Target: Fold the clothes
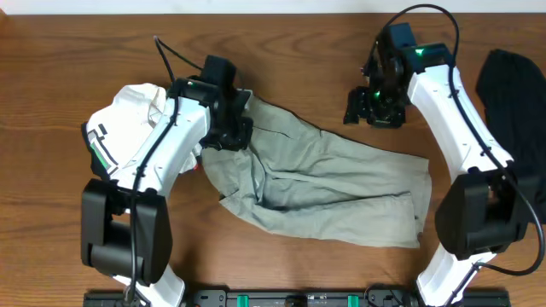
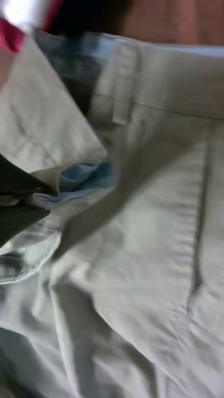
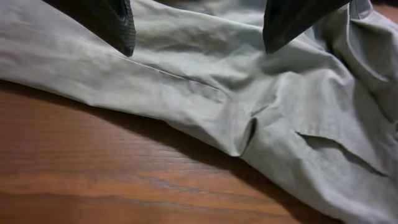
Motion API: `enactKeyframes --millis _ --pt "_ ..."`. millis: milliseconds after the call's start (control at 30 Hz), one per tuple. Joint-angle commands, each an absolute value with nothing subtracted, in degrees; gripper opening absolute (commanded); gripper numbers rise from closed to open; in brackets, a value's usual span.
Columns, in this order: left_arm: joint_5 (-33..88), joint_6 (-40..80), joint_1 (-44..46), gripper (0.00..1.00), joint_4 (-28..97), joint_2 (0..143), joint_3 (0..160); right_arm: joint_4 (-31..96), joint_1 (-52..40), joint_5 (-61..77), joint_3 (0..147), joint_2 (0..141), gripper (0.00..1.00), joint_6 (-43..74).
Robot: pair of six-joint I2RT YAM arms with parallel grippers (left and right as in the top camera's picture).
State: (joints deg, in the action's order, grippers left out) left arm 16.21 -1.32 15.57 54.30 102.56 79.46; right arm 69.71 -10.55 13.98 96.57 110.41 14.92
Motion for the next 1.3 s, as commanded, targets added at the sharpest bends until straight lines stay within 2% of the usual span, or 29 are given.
enactKeyframes --millis 0,133,333,633,800,967,1067,1267 --pt "9.52 0.67 15.16 0.06 57.01 96.57 82.72 70.35 -9.15 11.79 96.68 109.4 0.64 15.84" --pt "3.53 2.59 15.03 0.06 60.93 88.82 84.86 71.59 -7.51 11.75 96.68 109.4 0.64 15.81" --pt "0.75 2.7 15.03 0.06 65.93 77.6 84.95 74.72 -3.22 9.85 96.68 109.4 0.64 15.81" --pt "-18.41 13.8 15.0 0.06 68.23 69.8 84.95 80.12 -0.03 9.23 96.68 109.4 0.64 11.25" --pt "-25.85 18.2 15.0 0.06 65.84 68.27 84.95 84.64 -1.1 9.21 96.49 109.4 0.64 9.06" --pt "-26.65 18.15 14.48 0.06 64.29 68.49 84.95 87.0 -3.16 12.64 94.19 109.4 0.64 4.32" --pt "-26.65 18.35 13.47 0.06 63.2 68.45 84.95 87.2 -5.89 17.04 90.41 109.4 0.62 1.37" --pt "-26.61 18.28 12.45 0.06 62.74 68.45 84.95 83.77 -13.85 17.17 80.27 109.4 0.57 1.17"
